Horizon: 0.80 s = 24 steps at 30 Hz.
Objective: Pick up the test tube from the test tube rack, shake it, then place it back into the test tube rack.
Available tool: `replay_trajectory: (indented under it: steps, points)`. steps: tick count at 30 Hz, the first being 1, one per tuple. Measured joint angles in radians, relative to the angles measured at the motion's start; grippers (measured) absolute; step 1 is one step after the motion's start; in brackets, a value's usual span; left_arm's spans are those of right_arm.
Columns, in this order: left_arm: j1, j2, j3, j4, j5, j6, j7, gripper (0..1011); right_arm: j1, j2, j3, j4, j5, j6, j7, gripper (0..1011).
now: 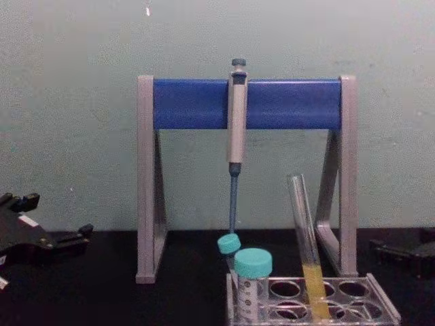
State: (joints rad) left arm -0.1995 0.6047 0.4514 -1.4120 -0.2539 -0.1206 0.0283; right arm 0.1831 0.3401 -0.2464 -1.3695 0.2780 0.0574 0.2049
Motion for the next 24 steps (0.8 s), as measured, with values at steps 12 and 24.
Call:
replay_trajectory:
  steps: [12, 24]
  points:
    - [0.000, 0.000, 0.000, 0.000, 0.000, 0.000, 0.000, 1001, -0.001, 0.003, -0.003, -0.005, -0.001, -0.001, 0.000, 1000]
    - [0.000, 0.000, 0.000, 0.000, 0.000, 0.000, 0.000, 1001, -0.002, 0.004, -0.004, -0.008, -0.001, -0.002, -0.001, 1000]
